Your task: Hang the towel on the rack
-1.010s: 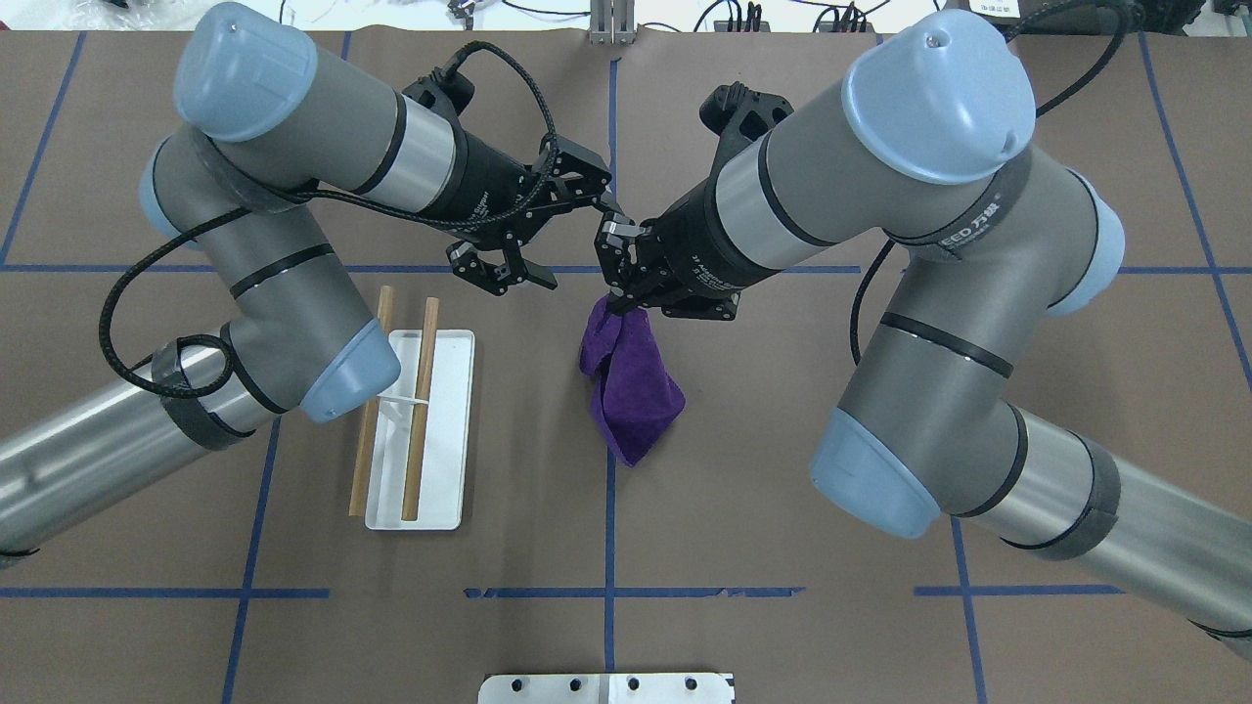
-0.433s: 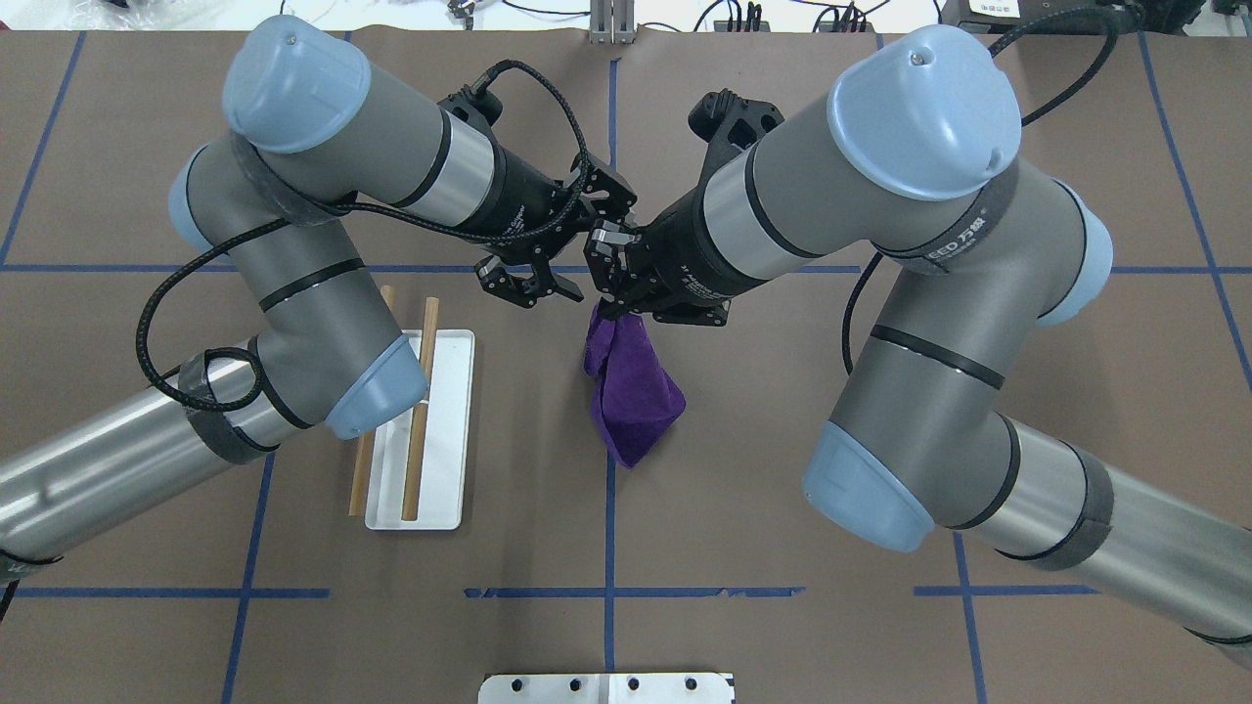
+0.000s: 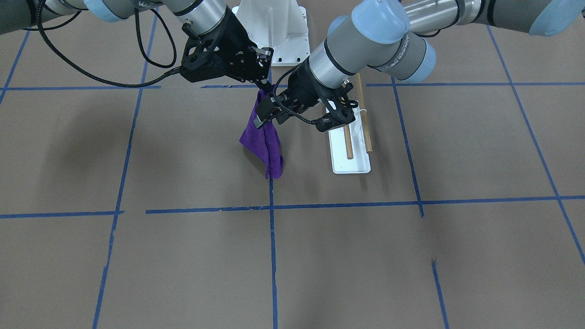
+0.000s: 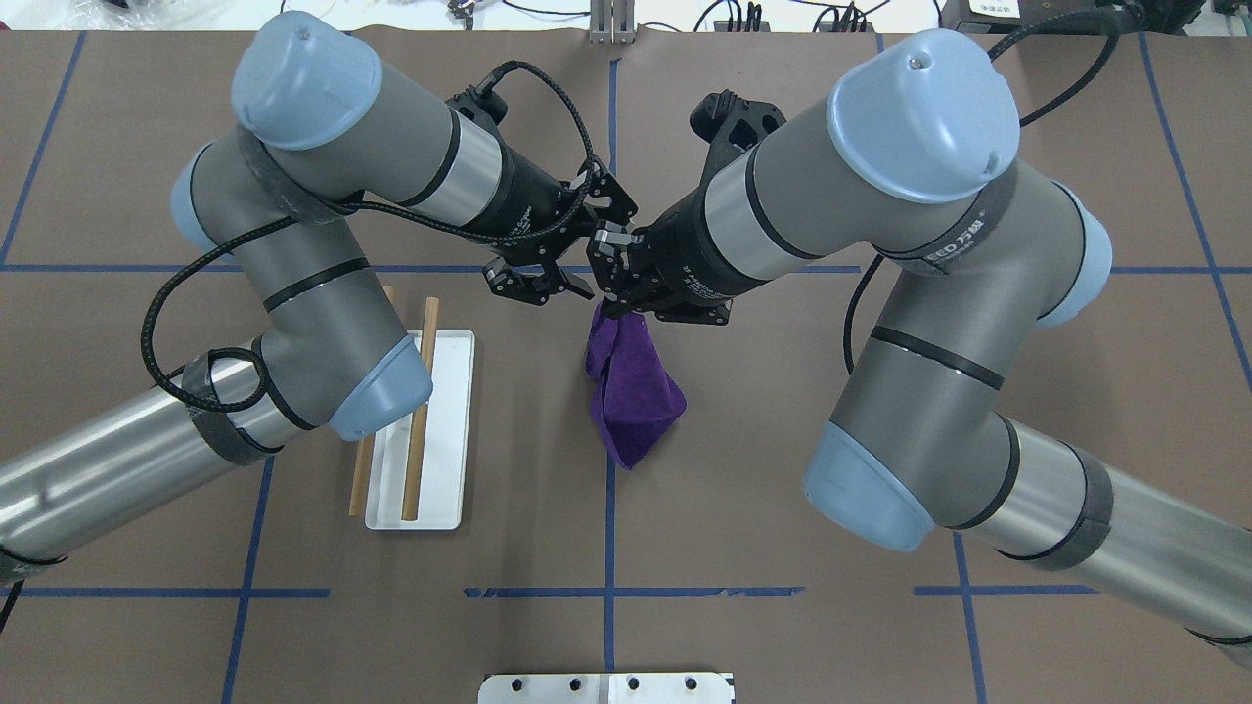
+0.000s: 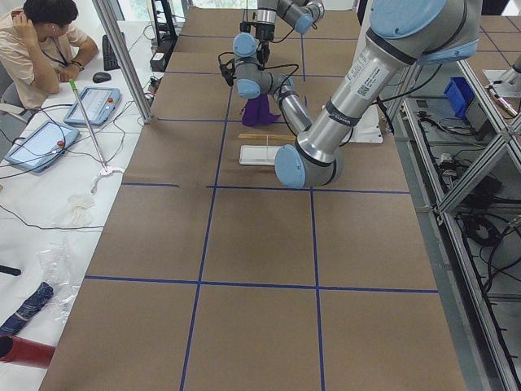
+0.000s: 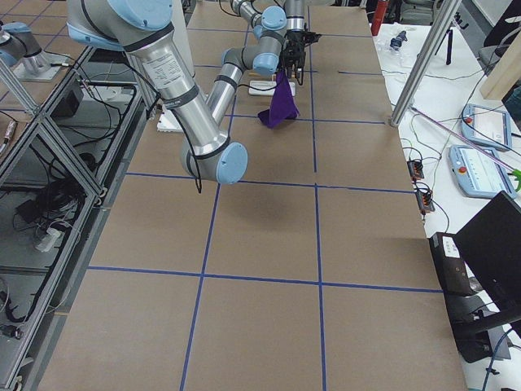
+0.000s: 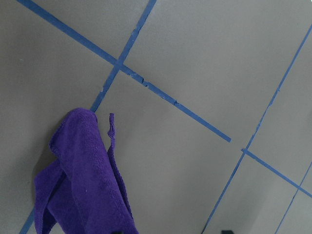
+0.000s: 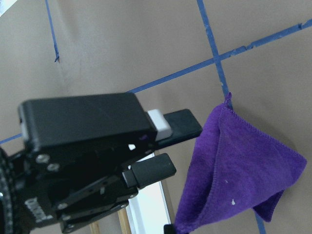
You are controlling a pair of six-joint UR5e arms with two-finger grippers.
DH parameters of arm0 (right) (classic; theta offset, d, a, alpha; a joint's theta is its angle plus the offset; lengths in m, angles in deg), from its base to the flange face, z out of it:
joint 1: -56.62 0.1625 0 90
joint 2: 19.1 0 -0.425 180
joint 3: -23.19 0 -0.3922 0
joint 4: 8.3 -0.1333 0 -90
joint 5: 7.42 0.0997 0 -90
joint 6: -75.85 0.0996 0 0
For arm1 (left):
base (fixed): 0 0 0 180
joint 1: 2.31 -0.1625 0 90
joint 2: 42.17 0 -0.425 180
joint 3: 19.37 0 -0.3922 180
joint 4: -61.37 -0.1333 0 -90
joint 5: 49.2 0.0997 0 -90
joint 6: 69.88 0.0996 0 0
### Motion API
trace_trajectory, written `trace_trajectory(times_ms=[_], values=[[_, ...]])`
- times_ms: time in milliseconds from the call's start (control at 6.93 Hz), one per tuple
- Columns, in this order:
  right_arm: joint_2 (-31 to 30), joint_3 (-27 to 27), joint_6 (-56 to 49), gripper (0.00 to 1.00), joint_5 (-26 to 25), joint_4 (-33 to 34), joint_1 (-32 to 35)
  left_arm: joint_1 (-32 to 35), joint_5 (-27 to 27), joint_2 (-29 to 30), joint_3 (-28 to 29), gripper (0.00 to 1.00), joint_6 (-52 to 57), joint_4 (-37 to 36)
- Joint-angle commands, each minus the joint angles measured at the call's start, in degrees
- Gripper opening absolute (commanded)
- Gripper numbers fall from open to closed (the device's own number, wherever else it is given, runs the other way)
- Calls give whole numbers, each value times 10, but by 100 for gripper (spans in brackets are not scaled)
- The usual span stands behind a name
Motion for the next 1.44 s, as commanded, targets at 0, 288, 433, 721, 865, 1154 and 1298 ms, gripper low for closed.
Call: trace_trajectory(times_ms=[0,288,433,721,865,1154,1298], values=[[1,1,-2,0,-12,0,0,-9,0,0,-1,68,0,0],[1,3,-11,0,-14,-1,0,-15,0,-2,-1,68,0,0],[1,3,-17,0,-20,-1,0,-18,0,-2,-1,50,0,0],[-4,1,-20,0,-19,-1,1,-18,0,-2,-3,0,0,0],[-6,0,-20,0,-19,-1,0,-18,0,-1,-4,0,1,0],[-5,-1,-19,99,-20,0,0,-18,0,-1,-4,0,0,0],[-6,-2,-20,100,-16,-1,1,-18,0,0,-3,0,0,0]])
